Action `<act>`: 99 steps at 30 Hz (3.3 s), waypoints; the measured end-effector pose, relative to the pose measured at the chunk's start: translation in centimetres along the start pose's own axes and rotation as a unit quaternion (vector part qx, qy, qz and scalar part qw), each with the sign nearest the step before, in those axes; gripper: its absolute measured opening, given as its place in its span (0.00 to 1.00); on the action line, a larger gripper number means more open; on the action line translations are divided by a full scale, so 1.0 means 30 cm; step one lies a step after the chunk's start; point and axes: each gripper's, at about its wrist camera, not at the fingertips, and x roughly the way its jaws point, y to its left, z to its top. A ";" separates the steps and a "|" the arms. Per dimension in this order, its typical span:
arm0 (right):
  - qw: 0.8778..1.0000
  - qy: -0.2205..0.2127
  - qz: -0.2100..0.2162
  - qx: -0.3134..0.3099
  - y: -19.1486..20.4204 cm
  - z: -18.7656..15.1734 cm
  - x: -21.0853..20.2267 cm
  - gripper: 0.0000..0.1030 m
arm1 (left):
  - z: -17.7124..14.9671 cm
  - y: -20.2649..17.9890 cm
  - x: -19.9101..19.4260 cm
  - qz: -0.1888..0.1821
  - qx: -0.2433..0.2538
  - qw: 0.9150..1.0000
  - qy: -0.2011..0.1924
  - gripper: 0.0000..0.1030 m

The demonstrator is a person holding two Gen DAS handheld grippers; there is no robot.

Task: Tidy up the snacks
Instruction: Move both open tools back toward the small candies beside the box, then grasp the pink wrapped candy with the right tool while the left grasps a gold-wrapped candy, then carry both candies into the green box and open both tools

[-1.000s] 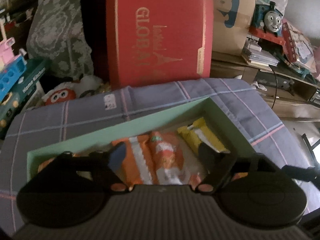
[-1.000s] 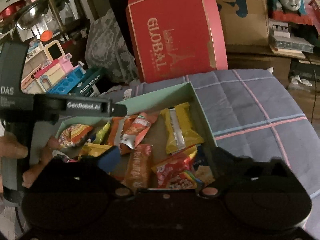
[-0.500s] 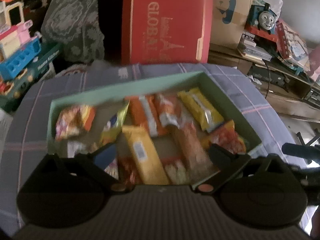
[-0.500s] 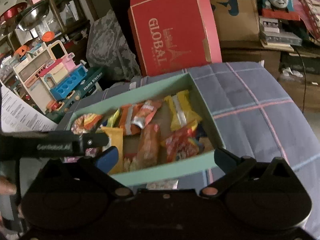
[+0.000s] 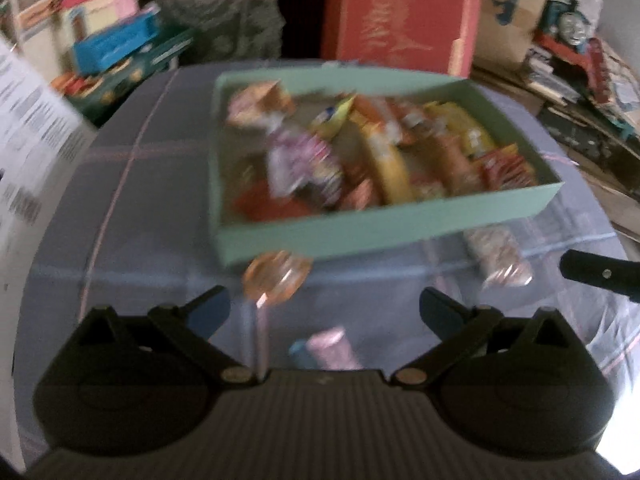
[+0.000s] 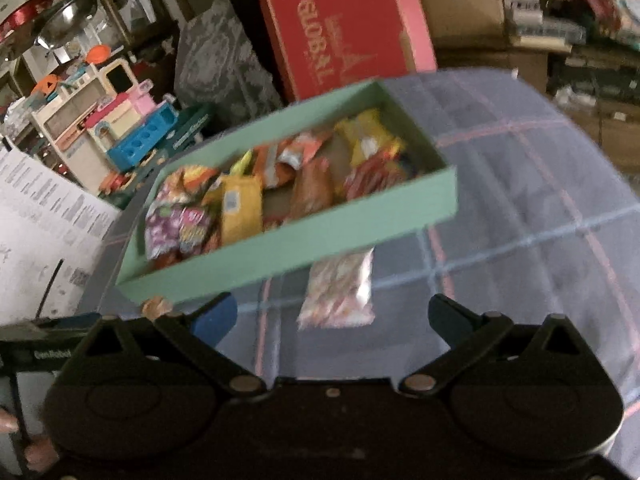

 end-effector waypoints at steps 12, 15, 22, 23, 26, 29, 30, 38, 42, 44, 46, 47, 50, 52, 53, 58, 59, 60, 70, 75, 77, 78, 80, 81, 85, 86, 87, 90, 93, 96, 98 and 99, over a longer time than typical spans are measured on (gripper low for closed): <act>0.996 0.078 0.034 -0.026 0.145 -0.077 0.067 0.89 | -0.183 0.111 0.003 0.028 -0.020 0.999 0.026 0.87; 0.994 0.089 0.044 -0.038 0.195 -0.086 0.090 0.76 | -0.195 0.095 0.026 0.020 -0.011 0.999 0.032 0.87; 0.990 0.108 0.055 -0.079 0.315 -0.105 0.123 0.56 | -0.220 0.057 0.045 0.001 0.019 0.999 0.026 0.81; 0.988 0.112 0.058 -0.086 0.333 -0.110 0.130 0.54 | -0.222 0.068 0.042 0.002 0.017 1.000 0.024 0.81; 0.984 0.117 0.065 -0.113 0.392 -0.118 0.155 0.53 | -0.231 0.119 0.027 0.004 0.003 1.000 0.022 0.81; 0.979 0.120 0.075 -0.148 0.459 -0.128 0.185 0.53 | -0.240 0.165 0.016 0.009 -0.008 1.000 0.020 0.81; 0.977 0.122 0.078 -0.156 0.477 -0.130 0.196 0.53 | -0.242 0.178 0.011 0.011 -0.012 1.000 0.019 0.81; 0.959 0.141 0.077 -0.235 0.568 -0.177 0.270 0.30 | -0.260 0.222 -0.012 0.014 -0.023 0.999 0.024 0.84; 0.961 0.134 0.061 -0.234 0.528 -0.184 0.254 0.26 | -0.254 0.192 -0.010 -0.004 -0.018 0.999 0.031 0.85; 0.969 0.128 0.050 -0.204 0.473 -0.172 0.235 0.26 | -0.245 0.183 -0.004 -0.013 -0.030 0.999 0.033 0.83; 0.976 0.126 0.042 -0.171 0.410 -0.160 0.216 0.26 | -0.232 0.172 0.007 -0.016 -0.038 0.999 0.034 0.80; 0.980 0.124 0.037 -0.152 0.372 -0.155 0.204 0.26 | -0.227 0.166 0.011 -0.018 -0.040 0.998 0.034 0.75; 0.986 0.119 0.028 -0.111 0.276 -0.141 0.181 0.26 | -0.216 0.122 0.023 -0.017 -0.018 0.999 0.028 0.59; 0.989 0.115 0.028 -0.088 0.229 -0.138 0.164 0.26 | -0.220 0.079 0.028 -0.003 0.020 1.000 0.016 0.36; 0.990 0.114 0.028 -0.073 0.207 -0.137 0.157 0.25 | -0.224 0.060 0.031 0.000 0.036 0.999 0.011 0.28; 0.993 0.103 0.037 -0.039 0.159 -0.130 0.134 0.21 | -0.219 0.061 0.006 -0.011 0.032 0.999 0.000 0.25; 0.993 0.100 0.040 -0.036 0.153 -0.127 0.126 0.20 | -0.216 0.072 -0.003 -0.017 0.024 1.000 -0.001 0.25; 0.994 0.098 0.043 -0.034 0.150 -0.124 0.120 0.20 | -0.213 0.081 -0.011 -0.020 0.018 1.000 -0.002 0.24; 0.994 0.077 0.077 -0.016 0.163 -0.073 0.070 0.05 | -0.137 0.101 -0.073 -0.019 0.006 0.999 -0.027 0.24; 0.995 0.064 0.065 -0.037 0.175 -0.026 0.063 0.05 | -0.064 0.112 -0.082 -0.020 0.002 0.999 -0.041 0.24; 0.995 0.070 0.060 -0.047 0.176 -0.035 0.076 0.09 | -0.058 0.120 -0.085 -0.024 -0.004 0.999 -0.041 0.24; 0.994 0.076 0.060 -0.052 0.178 -0.043 0.083 0.13 | -0.059 0.122 -0.087 -0.024 -0.004 0.999 -0.041 0.24; 0.993 0.084 0.051 -0.059 0.178 -0.065 0.098 0.34 | -0.065 0.129 -0.085 -0.023 -0.007 0.999 -0.038 0.24; 0.993 0.087 0.047 -0.060 0.177 -0.076 0.103 0.34 | -0.069 0.133 -0.082 -0.024 -0.010 0.999 -0.035 0.24; 0.992 0.112 0.037 -0.050 0.178 -0.123 0.147 0.35 | -0.080 0.141 -0.069 -0.023 -0.015 0.999 -0.029 0.24; 0.991 0.114 0.029 -0.058 0.190 -0.136 0.157 0.35 | -0.080 0.142 -0.067 -0.023 -0.016 0.999 -0.029 0.24; 0.991 0.114 0.023 -0.065 0.200 -0.146 0.162 0.35 | -0.080 0.144 -0.066 -0.025 -0.018 0.999 -0.029 0.24; 0.990 0.099 0.011 -0.096 0.237 -0.169 0.174 0.36 | -0.078 0.149 -0.064 -0.029 -0.021 0.999 -0.029 0.24; 0.987 0.091 -0.007 -0.132 0.266 -0.177 0.181 0.17 | -0.073 0.152 -0.064 -0.030 -0.021 0.999 -0.031 0.24; 0.988 0.100 0.001 -0.122 0.257 -0.152 0.171 0.14 | -0.058 0.165 -0.066 -0.031 -0.025 0.999 -0.034 0.24; 0.989 0.088 0.007 -0.120 0.254 -0.122 0.145 0.14 | -0.040 0.175 -0.067 -0.031 -0.026 0.998 -0.038 0.24; 0.990 0.081 0.010 -0.118 0.253 -0.106 0.131 0.14 | -0.028 0.178 -0.068 -0.030 -0.027 0.998 -0.040 0.24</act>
